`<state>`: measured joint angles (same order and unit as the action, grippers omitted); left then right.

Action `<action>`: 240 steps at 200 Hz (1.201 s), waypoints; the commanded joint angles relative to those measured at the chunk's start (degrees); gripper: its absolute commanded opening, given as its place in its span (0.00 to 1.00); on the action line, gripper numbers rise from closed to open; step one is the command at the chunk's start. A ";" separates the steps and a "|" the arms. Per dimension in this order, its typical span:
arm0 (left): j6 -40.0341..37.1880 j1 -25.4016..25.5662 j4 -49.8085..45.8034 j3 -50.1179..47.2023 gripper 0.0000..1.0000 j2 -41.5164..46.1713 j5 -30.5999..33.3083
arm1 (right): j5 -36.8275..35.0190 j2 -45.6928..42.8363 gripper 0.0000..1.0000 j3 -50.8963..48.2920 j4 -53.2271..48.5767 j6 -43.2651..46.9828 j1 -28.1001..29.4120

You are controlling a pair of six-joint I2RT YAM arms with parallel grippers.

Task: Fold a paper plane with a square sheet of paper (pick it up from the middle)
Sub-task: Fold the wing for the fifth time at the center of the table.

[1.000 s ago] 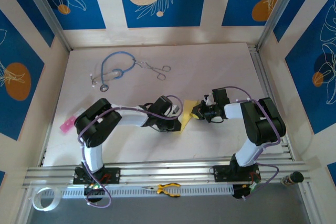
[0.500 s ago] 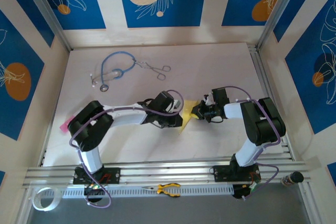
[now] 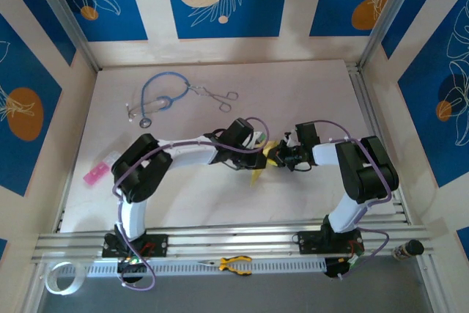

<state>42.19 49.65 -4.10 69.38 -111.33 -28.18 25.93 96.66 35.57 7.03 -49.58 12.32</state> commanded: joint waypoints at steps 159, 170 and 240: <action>-10.11 -0.17 -10.66 -1.03 0.04 -4.77 9.82 | -0.40 0.98 0.00 0.93 -3.36 0.41 0.94; -10.11 -0.15 -10.75 -1.49 0.04 -4.66 10.07 | -0.13 0.32 0.00 1.31 -3.84 0.55 0.94; -11.55 0.34 -9.56 -4.35 0.00 -4.29 8.14 | 0.63 -10.03 0.07 3.61 -10.00 3.38 -3.45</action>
<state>32.93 49.52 -8.29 67.99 -113.84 -20.16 25.91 91.07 37.50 0.99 -48.64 10.72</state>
